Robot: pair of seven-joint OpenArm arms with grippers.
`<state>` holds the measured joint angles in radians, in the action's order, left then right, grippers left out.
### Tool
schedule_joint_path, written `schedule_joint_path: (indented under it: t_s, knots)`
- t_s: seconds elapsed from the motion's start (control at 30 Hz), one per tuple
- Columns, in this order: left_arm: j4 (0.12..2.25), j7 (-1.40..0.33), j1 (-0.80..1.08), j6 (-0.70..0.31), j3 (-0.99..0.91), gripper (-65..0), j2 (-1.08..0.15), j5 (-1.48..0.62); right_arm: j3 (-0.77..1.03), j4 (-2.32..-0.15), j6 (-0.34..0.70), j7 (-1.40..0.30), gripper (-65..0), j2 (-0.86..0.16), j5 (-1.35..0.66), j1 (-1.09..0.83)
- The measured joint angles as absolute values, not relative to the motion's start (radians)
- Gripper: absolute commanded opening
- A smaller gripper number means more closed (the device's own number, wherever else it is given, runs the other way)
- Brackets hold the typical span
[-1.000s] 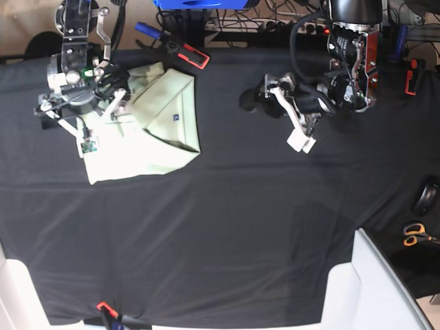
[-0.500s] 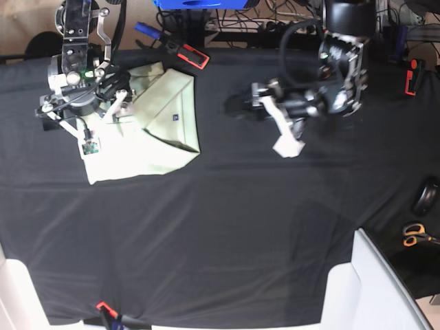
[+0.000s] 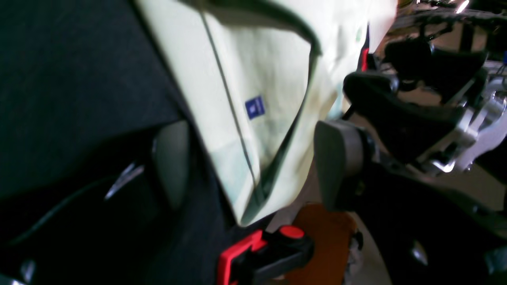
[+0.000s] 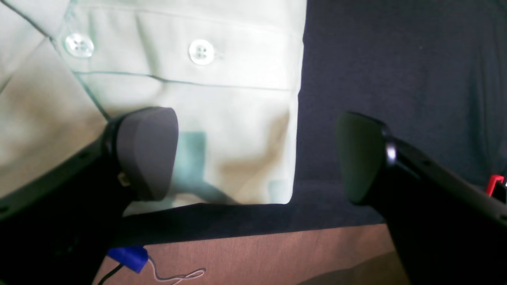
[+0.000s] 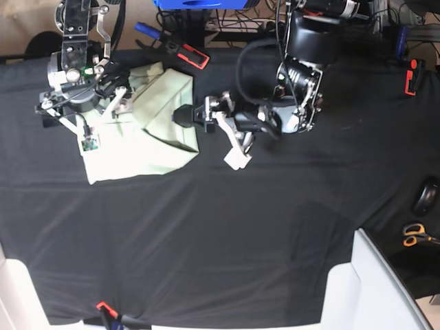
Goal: Fold the T-shirt properly
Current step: 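Move the left gripper to the bundle's free edge and grasp it, then pull the grasped bundle with the left gripper away from the right gripper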
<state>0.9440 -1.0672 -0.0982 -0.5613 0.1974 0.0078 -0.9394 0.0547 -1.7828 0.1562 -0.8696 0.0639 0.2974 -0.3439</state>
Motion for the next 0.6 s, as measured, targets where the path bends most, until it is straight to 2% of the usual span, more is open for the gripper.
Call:
schedule_joint_path:
  t_s: [0.37,0.6]
  knots:
    - [0.916,-1.057,-0.189,-0.545,0.397,-17.5,0.028,-0.88,0.055,-1.783,0.156,-0.866,-5.5,0.064,0.298,-0.35]
    - [0.731,-1.063,-0.302,-0.553,0.452,-17.5,0.075,-0.906,0.056,-1.783,0.156,-0.865,-5.5,0.067,0.297,-0.35]
